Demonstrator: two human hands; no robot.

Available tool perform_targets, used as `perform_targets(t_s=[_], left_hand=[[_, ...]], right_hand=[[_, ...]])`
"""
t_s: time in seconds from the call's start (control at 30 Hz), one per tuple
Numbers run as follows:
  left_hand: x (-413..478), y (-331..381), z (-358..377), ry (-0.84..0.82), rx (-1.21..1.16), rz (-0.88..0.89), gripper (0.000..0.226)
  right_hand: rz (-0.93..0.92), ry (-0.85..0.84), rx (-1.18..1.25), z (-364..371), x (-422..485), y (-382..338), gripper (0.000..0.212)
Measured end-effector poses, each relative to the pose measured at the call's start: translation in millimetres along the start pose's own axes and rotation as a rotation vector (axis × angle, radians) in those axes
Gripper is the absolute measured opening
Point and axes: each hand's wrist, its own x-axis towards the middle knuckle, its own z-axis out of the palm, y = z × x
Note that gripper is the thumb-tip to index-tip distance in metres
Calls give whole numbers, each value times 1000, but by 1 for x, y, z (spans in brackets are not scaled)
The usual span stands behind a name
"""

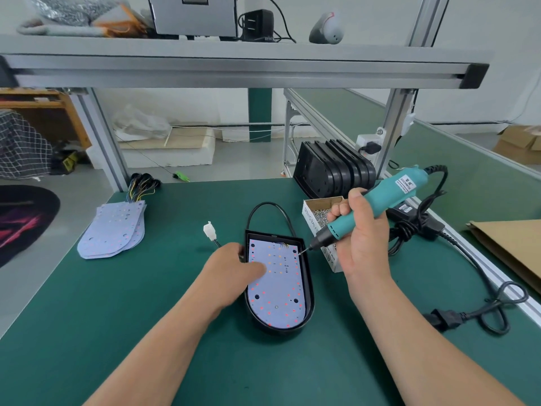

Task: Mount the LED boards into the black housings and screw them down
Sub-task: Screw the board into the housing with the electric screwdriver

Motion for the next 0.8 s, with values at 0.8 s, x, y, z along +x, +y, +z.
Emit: perform_targets(t_s=[0.8], left_hand=[[0, 3, 5, 23, -38, 21, 49]], right_hand=[[-87, -411, -346, 16, -7, 8, 10]])
